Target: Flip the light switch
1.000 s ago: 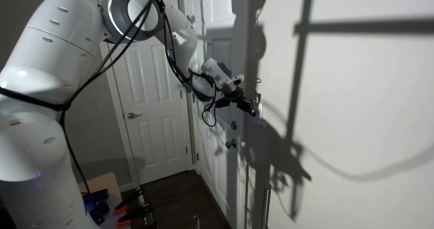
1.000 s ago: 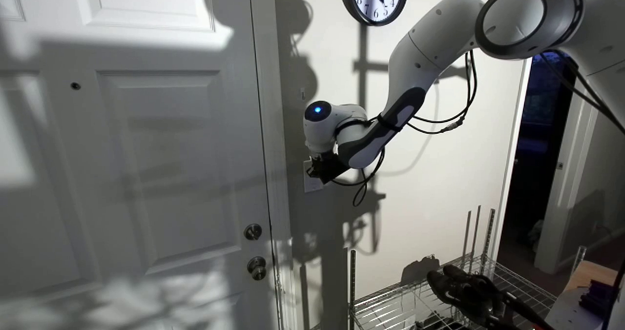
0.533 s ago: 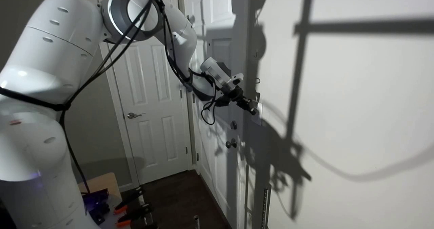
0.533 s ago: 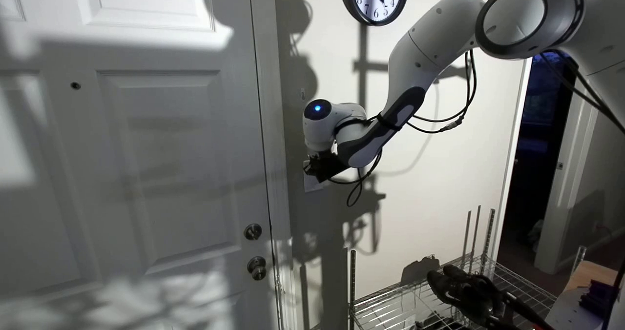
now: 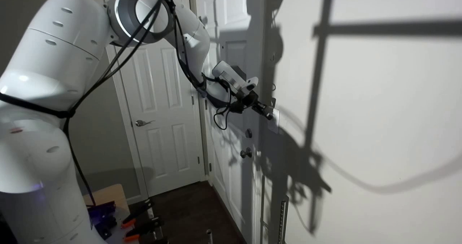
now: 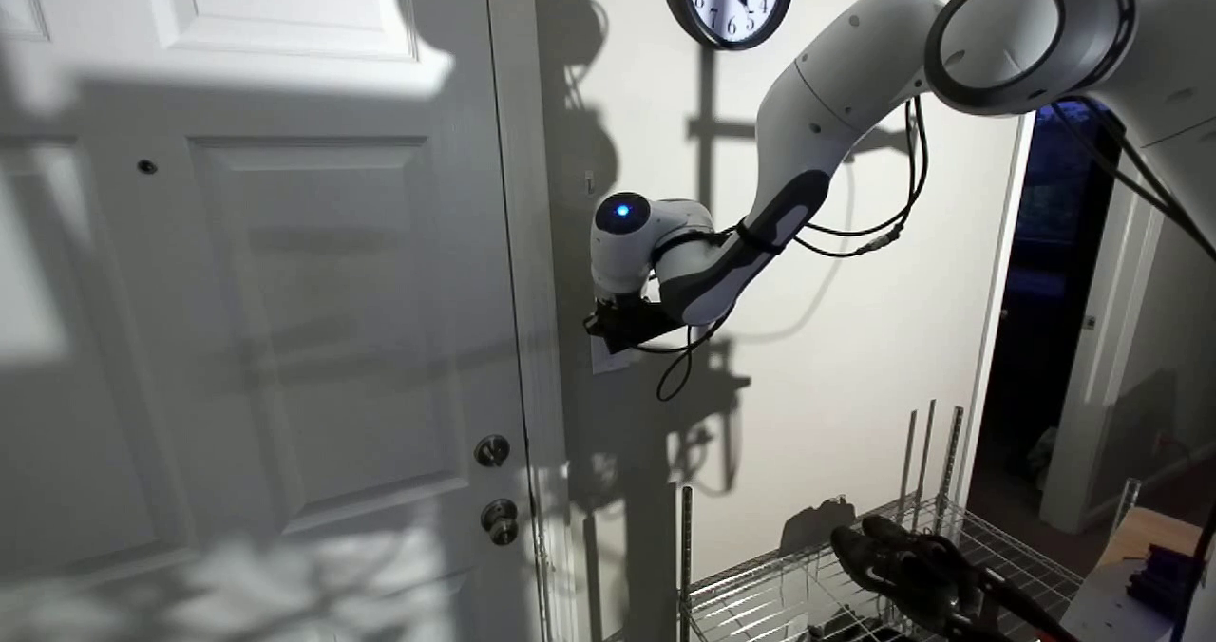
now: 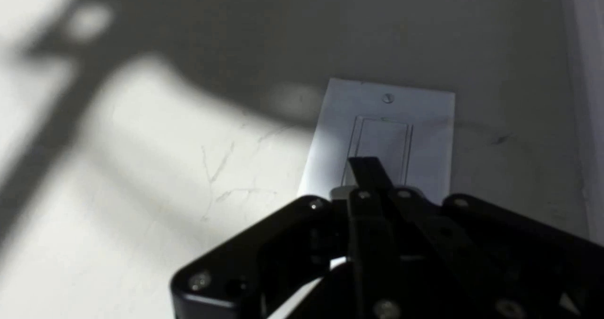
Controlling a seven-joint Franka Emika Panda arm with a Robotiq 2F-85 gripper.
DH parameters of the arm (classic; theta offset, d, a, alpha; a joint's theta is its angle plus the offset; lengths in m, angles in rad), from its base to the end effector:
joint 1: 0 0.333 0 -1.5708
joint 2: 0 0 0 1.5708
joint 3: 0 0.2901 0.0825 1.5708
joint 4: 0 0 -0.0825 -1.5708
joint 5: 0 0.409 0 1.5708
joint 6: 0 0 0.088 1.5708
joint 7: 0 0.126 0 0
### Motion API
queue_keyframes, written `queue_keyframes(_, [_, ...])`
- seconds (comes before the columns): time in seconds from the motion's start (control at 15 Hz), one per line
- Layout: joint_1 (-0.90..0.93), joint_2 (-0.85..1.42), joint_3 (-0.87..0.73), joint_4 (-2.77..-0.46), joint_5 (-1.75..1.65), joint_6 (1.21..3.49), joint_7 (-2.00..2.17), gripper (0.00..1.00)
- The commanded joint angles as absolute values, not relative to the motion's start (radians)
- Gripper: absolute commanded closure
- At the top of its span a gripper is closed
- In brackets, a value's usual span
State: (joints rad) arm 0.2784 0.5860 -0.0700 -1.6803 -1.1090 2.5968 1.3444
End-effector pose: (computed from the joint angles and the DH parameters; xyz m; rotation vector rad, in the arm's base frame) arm 0.6983 0.1615 0.2360 2.6199 -0.2952 0.9919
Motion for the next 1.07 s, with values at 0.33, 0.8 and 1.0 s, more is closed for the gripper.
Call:
queue_keyframes(0.33, [0.305, 0.589, -0.111, -1.675, -1.248, 2.603, 1.515, 1.0])
queue_keyframes(0.8, [0.339, 0.617, -0.155, -1.651, -1.387, 2.597, 1.745, 1.0])
queue_keyframes(1.0, [0.354, 0.62, -0.161, -1.658, -1.4, 2.569, 1.802, 1.0])
